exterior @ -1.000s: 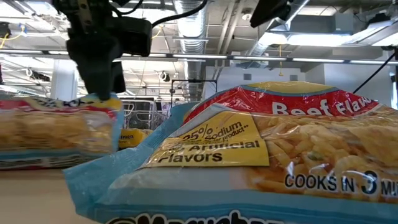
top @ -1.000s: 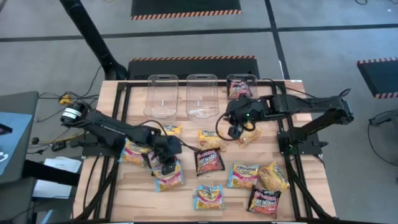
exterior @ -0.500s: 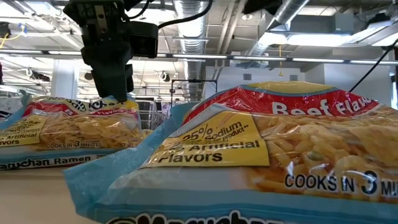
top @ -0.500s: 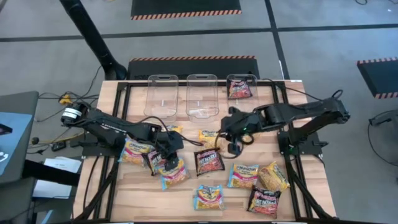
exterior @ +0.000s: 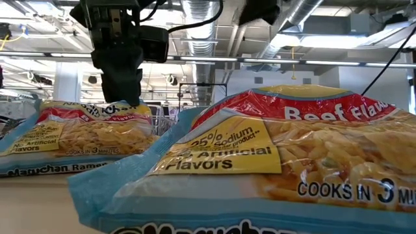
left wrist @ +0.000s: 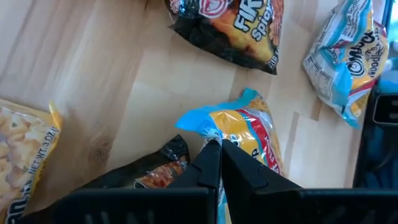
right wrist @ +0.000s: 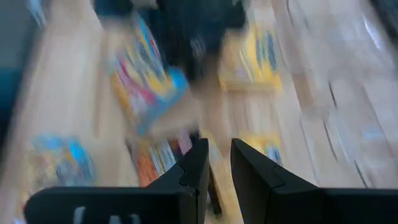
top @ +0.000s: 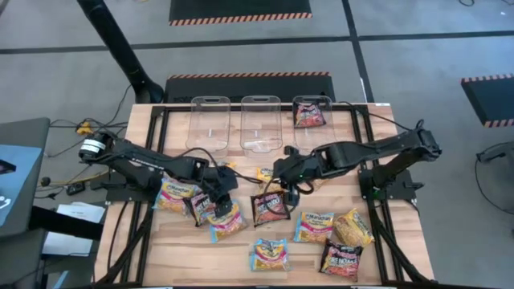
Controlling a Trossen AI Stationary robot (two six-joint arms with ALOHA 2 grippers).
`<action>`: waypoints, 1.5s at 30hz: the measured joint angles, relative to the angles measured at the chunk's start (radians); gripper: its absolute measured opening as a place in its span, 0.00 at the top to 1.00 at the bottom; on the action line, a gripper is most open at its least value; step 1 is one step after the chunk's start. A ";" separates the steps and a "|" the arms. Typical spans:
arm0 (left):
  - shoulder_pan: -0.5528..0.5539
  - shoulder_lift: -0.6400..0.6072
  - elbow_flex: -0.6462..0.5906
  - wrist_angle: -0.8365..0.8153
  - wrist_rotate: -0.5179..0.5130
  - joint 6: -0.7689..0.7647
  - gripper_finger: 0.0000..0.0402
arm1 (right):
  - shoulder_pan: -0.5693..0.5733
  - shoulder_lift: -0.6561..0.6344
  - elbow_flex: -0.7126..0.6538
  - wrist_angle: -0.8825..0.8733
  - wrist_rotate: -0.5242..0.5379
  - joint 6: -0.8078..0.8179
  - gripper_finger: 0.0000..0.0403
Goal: Sort Maruchan noodles
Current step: Put the blue noodle pack into the middle transparent bin
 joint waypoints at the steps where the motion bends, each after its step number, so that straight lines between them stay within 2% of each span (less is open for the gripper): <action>1: 0.002 0.000 0.000 0.003 0.002 0.009 1.00 | 0.001 -0.005 -0.001 0.002 0.000 0.001 0.77; 5: 0.013 0.000 0.001 0.005 0.048 0.028 0.98 | 0.005 -0.007 -0.001 -0.010 -0.002 0.002 0.77; 10: 0.019 0.002 0.000 -0.003 0.071 0.045 0.88 | 0.005 -0.012 -0.001 -0.030 -0.002 0.002 0.77; 18: 0.025 0.003 0.000 -0.040 -0.018 0.038 0.75 | 0.005 -0.014 -0.002 -0.035 -0.002 0.001 0.77; 28: 0.049 0.024 -0.001 -0.052 0.068 0.025 0.73 | 0.005 -0.014 -0.002 -0.035 -0.003 0.001 0.77; 37: 0.049 0.110 -0.001 0.007 0.159 -0.011 0.73 | 0.004 -0.014 -0.002 -0.041 -0.003 -0.009 0.77; 45: 0.046 0.130 -0.001 0.043 0.232 -0.024 0.73 | 0.005 -0.014 -0.002 -0.047 -0.003 -0.009 0.77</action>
